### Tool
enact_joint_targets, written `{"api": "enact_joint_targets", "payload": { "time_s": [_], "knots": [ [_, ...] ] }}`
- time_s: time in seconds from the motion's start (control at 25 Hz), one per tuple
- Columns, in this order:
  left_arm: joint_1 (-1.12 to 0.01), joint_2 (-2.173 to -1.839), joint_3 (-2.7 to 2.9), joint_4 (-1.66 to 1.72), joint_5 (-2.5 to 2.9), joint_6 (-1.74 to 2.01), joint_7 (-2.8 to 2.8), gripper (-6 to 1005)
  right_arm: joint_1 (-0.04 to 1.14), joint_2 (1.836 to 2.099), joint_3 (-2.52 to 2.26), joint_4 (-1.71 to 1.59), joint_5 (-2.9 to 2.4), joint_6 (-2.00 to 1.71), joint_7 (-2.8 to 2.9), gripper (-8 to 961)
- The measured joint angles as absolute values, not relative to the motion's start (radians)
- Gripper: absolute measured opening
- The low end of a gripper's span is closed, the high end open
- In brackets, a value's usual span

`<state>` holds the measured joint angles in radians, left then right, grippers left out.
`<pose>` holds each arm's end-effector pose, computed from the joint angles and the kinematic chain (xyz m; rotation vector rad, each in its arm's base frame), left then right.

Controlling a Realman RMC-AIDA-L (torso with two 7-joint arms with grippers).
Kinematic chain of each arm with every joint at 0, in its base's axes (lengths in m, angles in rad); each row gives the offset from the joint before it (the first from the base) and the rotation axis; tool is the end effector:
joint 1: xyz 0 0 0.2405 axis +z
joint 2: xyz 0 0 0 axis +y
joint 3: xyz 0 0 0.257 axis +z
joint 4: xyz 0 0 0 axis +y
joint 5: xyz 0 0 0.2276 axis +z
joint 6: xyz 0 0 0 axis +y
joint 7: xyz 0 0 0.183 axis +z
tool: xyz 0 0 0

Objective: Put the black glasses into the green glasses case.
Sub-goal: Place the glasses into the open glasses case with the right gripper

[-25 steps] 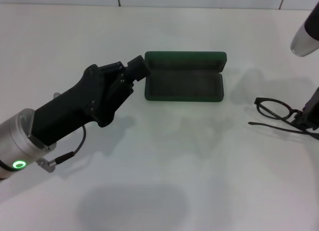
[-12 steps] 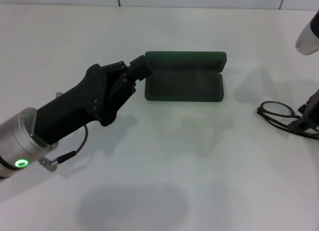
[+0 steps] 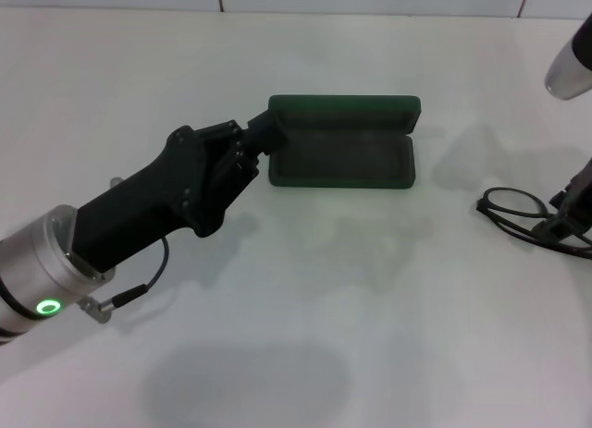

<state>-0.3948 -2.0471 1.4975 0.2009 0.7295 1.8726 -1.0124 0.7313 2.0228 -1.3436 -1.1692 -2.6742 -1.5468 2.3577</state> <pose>-0.2191 0.2758 -0.0359 -2.3372 -0.5768 -1.6957 0.2085 0.4080 -0.0189 -2.6308 0.6874 -0.7002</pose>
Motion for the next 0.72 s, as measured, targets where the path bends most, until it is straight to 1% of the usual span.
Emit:
{"api": "enact_joint_targets", "payload": {
  "time_s": [0.24,0.6,0.72],
  "knots": [
    [-0.395,-2.049,1.497,0.201,0.731,1.863,-1.012,35,0.734,2.023,-1.369,-1.159,-2.677,-1.51,2.358,396],
    [-0.403,-2.048,1.496,0.201,0.735,1.856,-1.012,35,0.768,2.026,-1.413,-1.077,-2.703,-1.455,2.359,324],
    [-0.403,-2.048,1.494,0.201,0.738,1.852,-1.012,35,0.768,2.026,-1.418,-1.077,-2.704,-1.445,2.359,320]
  ]
}}
